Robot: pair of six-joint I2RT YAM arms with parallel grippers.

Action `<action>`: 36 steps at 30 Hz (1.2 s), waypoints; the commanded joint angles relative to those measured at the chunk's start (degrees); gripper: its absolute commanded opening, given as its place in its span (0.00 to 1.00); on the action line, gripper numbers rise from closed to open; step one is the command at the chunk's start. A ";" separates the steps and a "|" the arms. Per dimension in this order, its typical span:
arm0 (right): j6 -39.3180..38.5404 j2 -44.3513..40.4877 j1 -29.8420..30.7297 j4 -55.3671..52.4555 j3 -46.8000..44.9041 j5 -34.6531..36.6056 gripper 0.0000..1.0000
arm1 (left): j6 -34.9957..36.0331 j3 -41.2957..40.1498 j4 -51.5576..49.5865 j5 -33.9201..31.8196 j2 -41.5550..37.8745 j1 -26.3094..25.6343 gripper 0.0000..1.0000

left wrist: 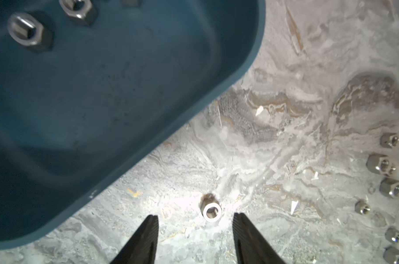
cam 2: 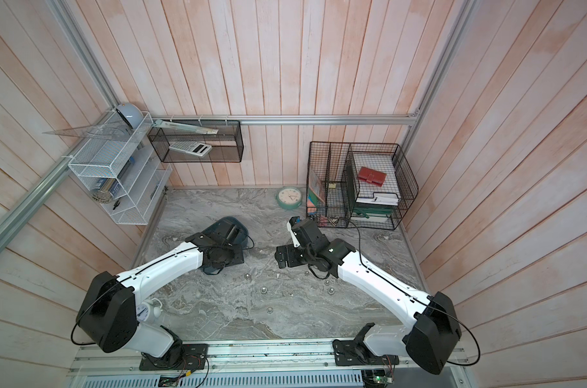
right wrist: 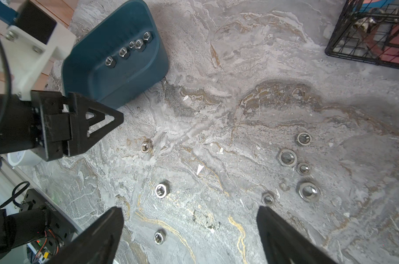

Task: Put the nuts on the desktop into the storage box
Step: Pick up the nut from the center of the board.

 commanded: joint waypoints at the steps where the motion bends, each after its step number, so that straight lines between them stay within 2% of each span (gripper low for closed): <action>1: 1.63 -2.42 0.89 -0.17 -1.85 1.35 0.98 | -2.52 -0.75 1.22 -1.64 0.18 -2.04 0.58; 19: 3.58 -6.71 3.01 -1.84 -4.11 4.45 0.98 | -2.59 -1.96 5.27 -1.84 9.30 -7.20 0.58; 33: 3.17 -5.71 3.11 -2.31 -3.26 4.65 0.98 | -1.88 -2.37 6.38 -2.59 13.28 -7.37 0.48; 36: 3.06 -5.57 3.10 -2.26 -3.13 4.81 0.98 | -1.88 -2.54 6.45 -2.59 13.54 -7.33 0.42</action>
